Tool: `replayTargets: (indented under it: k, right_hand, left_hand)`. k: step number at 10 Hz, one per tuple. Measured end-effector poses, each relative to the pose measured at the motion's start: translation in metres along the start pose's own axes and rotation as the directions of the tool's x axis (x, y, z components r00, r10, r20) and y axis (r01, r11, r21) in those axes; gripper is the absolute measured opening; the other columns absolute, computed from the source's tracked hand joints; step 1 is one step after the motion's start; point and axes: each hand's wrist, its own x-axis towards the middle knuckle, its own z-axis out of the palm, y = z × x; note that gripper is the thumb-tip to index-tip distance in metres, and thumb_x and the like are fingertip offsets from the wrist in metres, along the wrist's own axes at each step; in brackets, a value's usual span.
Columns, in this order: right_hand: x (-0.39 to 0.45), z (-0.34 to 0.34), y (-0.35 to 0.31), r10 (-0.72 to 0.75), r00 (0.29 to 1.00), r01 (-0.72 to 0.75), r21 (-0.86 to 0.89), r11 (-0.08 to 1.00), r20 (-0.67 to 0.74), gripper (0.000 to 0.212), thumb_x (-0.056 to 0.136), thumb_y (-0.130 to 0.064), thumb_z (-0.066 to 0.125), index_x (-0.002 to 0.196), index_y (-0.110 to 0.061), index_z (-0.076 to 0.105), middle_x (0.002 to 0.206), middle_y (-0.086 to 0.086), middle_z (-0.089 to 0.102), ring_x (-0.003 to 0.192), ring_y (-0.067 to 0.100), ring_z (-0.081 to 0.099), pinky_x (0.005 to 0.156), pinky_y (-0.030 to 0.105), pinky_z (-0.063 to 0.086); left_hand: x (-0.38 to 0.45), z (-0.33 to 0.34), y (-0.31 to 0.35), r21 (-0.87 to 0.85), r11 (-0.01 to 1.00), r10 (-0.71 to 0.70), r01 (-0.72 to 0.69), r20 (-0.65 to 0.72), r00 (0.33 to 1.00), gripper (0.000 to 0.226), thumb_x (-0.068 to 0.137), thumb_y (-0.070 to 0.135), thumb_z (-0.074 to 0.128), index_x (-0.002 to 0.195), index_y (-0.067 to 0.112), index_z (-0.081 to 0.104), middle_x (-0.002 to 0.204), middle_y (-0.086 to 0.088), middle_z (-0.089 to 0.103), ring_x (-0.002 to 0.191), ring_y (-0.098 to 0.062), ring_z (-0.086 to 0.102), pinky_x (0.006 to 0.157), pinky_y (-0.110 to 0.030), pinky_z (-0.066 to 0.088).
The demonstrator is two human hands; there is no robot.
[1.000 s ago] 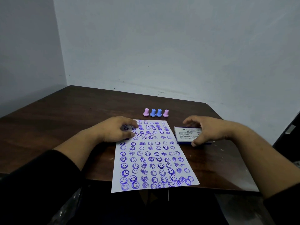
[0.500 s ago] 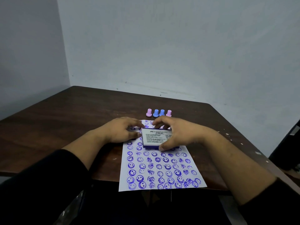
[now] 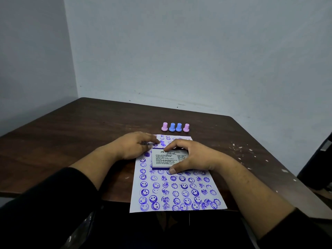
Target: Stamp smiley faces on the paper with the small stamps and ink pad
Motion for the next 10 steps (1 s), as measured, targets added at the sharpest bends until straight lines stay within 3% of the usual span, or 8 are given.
replayTargets:
  k: [1,3,5,7,8,9,10]
  right_hand:
    - [-0.003,0.005,0.001,0.005,1.000,-0.004,0.082,0.997,-0.018,0.066,0.062,-0.049,0.100,0.120,-0.053,0.069,0.122,-0.026,0.069,0.110,-0.001,0.070,0.105,0.032,0.056]
    - [-0.004,0.008,0.001,0.010,0.999,-0.006,0.112,0.994,-0.033,0.067,0.062,-0.050,0.100,0.122,-0.053,0.068,0.118,-0.029,0.070,0.108,-0.001,0.071,0.103,0.031,0.057]
    - [-0.005,0.009,0.001,0.015,0.999,-0.009,0.124,0.992,-0.044,0.068,0.061,-0.051,0.100,0.121,-0.053,0.069,0.118,-0.026,0.071,0.108,0.001,0.072,0.102,0.032,0.058]
    - [-0.005,0.006,-0.002,0.045,0.999,-0.043,0.070,0.997,-0.023,0.074,0.057,-0.064,0.097,0.124,-0.060,0.064,0.120,-0.033,0.066,0.108,-0.008,0.067,0.099,0.026,0.057]
    - [-0.002,-0.002,-0.002,0.059,0.992,-0.056,0.028,0.998,-0.112,0.071,0.062,-0.072,0.089,0.127,-0.057,0.062,0.127,-0.027,0.066,0.116,-0.006,0.065,0.107,0.031,0.054]
    - [0.000,-0.018,-0.005,0.021,0.960,-0.050,-0.097,0.994,-0.279,0.068,0.074,-0.076,0.077,0.136,-0.052,0.057,0.140,-0.025,0.061,0.128,-0.006,0.055,0.114,0.033,0.047]
    - [0.005,-0.035,-0.007,-0.071,0.885,-0.098,-0.332,0.938,-0.461,0.076,0.088,-0.071,0.066,0.153,-0.037,0.047,0.158,-0.011,0.052,0.146,0.013,0.044,0.119,0.043,0.036]
  left_hand:
    - [-0.001,0.000,0.001,0.002,1.000,-0.003,0.003,-0.003,1.000,0.033,0.100,0.033,0.057,0.131,0.041,0.065,0.148,0.014,0.051,0.133,-0.006,0.045,0.111,-0.025,0.033]
    - [-0.004,-0.001,0.003,-0.015,1.000,0.006,-0.006,-0.021,1.000,0.032,0.101,0.031,0.055,0.130,0.036,0.067,0.146,0.012,0.054,0.133,-0.005,0.046,0.112,-0.028,0.034]
    - [-0.012,-0.004,0.011,0.113,0.992,0.067,-0.061,-0.055,0.996,0.043,0.096,0.054,0.043,0.124,0.033,0.068,0.129,0.012,0.065,0.119,-0.006,0.054,0.102,-0.034,0.043]
    - [-0.014,-0.008,0.019,0.200,0.975,0.107,-0.097,-0.042,0.993,0.041,0.096,0.057,0.044,0.123,0.034,0.065,0.125,0.014,0.065,0.115,-0.007,0.055,0.098,-0.034,0.044]
    - [-0.011,-0.012,0.023,0.230,0.967,0.132,-0.115,-0.061,0.989,0.050,0.095,0.062,0.043,0.127,0.029,0.064,0.131,0.012,0.063,0.120,-0.008,0.055,0.101,-0.034,0.042]
    - [-0.003,-0.022,0.029,0.236,0.965,0.140,-0.117,-0.086,0.986,0.064,0.094,0.070,0.034,0.139,0.031,0.056,0.147,0.014,0.052,0.134,-0.005,0.043,0.111,-0.032,0.034]
    - [0.007,-0.037,0.039,0.350,0.929,0.169,-0.121,-0.108,0.980,0.066,0.095,0.071,0.030,0.148,0.035,0.045,0.157,0.013,0.039,0.143,-0.006,0.032,0.116,-0.033,0.027]
